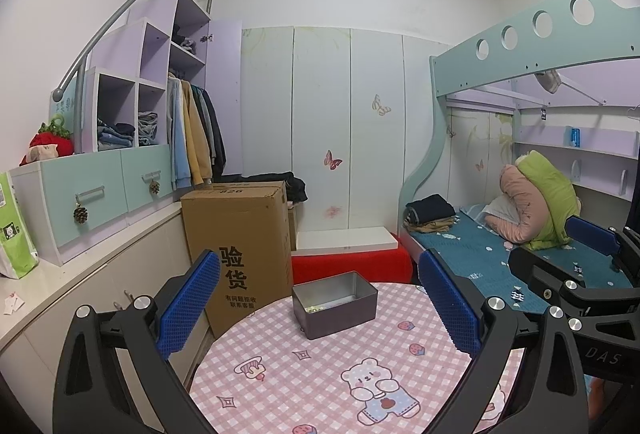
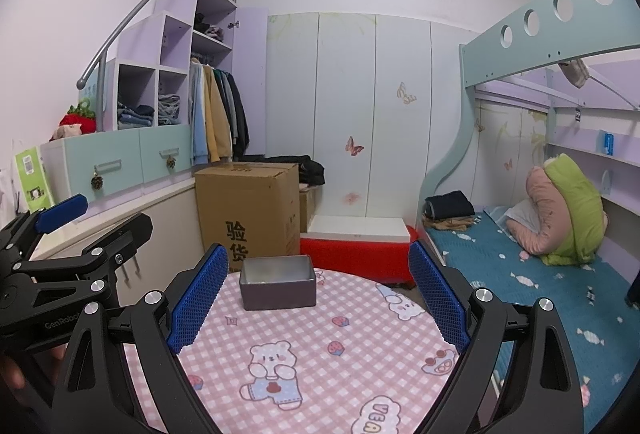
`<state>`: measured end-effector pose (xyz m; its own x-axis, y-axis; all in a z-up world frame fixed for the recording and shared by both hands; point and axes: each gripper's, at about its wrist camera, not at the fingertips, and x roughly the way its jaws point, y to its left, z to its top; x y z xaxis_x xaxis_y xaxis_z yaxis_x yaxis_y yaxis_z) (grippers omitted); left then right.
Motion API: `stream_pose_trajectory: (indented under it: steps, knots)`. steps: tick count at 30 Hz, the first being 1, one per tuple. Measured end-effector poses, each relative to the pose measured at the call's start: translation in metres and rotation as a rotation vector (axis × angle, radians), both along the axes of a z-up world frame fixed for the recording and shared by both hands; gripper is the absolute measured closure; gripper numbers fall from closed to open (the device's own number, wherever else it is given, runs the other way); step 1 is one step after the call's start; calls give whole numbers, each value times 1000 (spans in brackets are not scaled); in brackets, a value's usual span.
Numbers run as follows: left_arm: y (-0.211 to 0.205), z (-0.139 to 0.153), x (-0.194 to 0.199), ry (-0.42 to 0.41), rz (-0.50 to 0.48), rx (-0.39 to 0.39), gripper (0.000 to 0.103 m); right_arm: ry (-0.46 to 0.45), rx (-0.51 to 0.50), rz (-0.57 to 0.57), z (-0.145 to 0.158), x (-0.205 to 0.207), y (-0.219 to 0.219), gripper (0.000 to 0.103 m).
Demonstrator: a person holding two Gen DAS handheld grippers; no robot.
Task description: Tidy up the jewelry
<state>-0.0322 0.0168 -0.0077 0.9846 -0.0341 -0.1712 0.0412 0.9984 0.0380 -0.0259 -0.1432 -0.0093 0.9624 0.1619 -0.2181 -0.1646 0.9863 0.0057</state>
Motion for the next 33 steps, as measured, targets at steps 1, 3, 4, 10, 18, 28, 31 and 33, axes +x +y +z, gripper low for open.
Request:
stream_pose_trajectory:
  steps: [1,3,4,10,18,28,31,33]
  knots:
    - [0,0,1,1,0,1,7,-1,-1,0,0,0,0,14]
    - [0,0,0,0,0,0,7,-1,0,1,0,0,0,14]
    - [0,0,1,0,0,0,7,0,0,0,0,0,0,14]
    - [2,-2,2,3,1,4,7,1,1,0,-1,1,-1,14]
    - [1,-2,2,4,1,4,7,2,1,1,0,1,-2,14]
    - [1,-3,1,1,2,6,7,5,1,0,-4,4,-3,14]
    - [1,-4,2,1,2,7,7,6,1,0,-4,4,-3,14]
    - [1,-4,2,2,2,7,7,6,1,0,-3,4,-3,14]
